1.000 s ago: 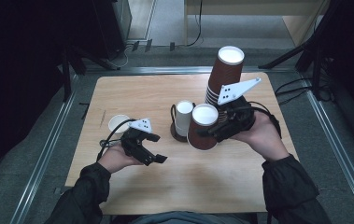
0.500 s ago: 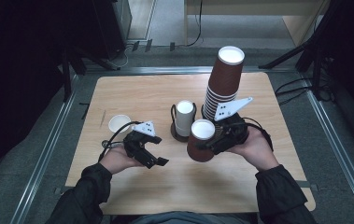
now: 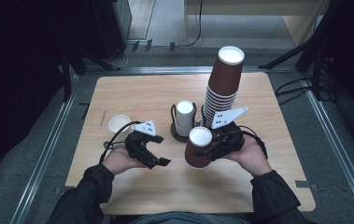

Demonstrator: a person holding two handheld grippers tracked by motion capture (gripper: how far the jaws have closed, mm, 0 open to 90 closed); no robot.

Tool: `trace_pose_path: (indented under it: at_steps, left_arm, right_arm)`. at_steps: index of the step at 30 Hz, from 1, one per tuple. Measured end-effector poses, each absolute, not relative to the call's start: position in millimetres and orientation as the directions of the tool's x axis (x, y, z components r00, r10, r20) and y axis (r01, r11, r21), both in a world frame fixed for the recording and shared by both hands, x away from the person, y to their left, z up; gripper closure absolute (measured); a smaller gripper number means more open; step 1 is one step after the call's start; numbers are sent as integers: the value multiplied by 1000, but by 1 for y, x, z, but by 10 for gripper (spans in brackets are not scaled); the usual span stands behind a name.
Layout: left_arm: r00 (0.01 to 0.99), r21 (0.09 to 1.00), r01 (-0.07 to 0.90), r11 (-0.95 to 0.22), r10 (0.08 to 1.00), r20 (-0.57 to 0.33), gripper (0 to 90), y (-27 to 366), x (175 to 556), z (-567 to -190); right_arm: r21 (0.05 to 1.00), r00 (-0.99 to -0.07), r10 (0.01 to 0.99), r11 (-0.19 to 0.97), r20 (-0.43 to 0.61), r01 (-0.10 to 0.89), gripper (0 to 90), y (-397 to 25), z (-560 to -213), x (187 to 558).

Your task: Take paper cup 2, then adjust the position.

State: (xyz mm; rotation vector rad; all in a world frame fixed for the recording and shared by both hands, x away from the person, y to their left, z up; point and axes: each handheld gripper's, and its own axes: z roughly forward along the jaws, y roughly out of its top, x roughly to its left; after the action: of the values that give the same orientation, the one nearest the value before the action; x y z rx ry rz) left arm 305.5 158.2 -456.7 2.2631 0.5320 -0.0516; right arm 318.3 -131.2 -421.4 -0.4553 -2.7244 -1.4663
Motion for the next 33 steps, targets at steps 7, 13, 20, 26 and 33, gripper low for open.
trace_pose_path:
  at_steps: [7,13,20,26,33]
  left_arm:
    - [913,706,387,-593,357,-200,60,155,305,-457]
    - [923,719,374,-586,311,-226,8,153,305,-459]
    - [924,702,376,-605,306,-231,4,144,305,-469]
    - [930,716,364,-595,281,-239,0,136,306,-475]
    - [931,694,355,-627,304,-202,0,123,304,-480]
  right_arm:
    - [808,-955,249,522,162,273,214,-127,-434,318]
    - [806,-956,243,524,166,274,215,-120,-443,318]
    - [815,-957,228,511,180,275,215,-112,-448,317]
    - [821,-957,220,498,191,278,216,-108,-448,317]
    - [839,-960,202,472,195,270,216,-103,-447,315]
